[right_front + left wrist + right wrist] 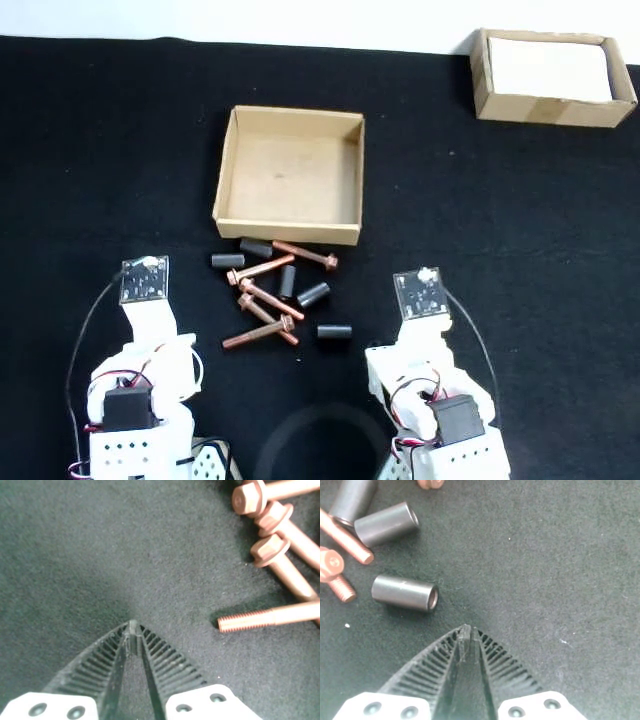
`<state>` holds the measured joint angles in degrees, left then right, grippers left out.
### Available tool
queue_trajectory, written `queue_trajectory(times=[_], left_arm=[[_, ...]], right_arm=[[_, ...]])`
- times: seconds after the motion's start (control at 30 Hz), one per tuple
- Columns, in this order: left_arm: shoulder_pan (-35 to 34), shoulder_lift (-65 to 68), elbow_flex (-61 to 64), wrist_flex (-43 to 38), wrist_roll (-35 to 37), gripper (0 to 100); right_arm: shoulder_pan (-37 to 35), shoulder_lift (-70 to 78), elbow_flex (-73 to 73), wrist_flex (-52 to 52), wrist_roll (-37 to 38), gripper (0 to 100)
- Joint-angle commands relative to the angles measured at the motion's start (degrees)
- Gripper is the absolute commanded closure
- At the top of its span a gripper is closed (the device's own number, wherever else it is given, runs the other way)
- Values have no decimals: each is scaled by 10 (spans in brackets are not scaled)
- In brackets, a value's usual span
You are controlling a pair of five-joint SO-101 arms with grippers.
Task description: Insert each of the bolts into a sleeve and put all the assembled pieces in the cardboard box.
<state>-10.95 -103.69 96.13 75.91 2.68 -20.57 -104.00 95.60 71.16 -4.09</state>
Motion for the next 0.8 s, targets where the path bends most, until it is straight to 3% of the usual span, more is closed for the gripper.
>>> queue_trajectory(times=[0.0, 0.33, 0.6, 0.77], left_arm=[[6, -2, -44, 0, -3, 990], [13, 30, -327, 33, 2, 990], [15, 356, -625, 214, 3, 990], [15, 501, -676, 251, 7, 990]], right_arm=[[7, -6, 79, 1, -4, 992], [7, -6, 79, 1, -4, 992], [7, -6, 79, 1, -4, 992], [7, -6, 79, 1, -4, 992]])
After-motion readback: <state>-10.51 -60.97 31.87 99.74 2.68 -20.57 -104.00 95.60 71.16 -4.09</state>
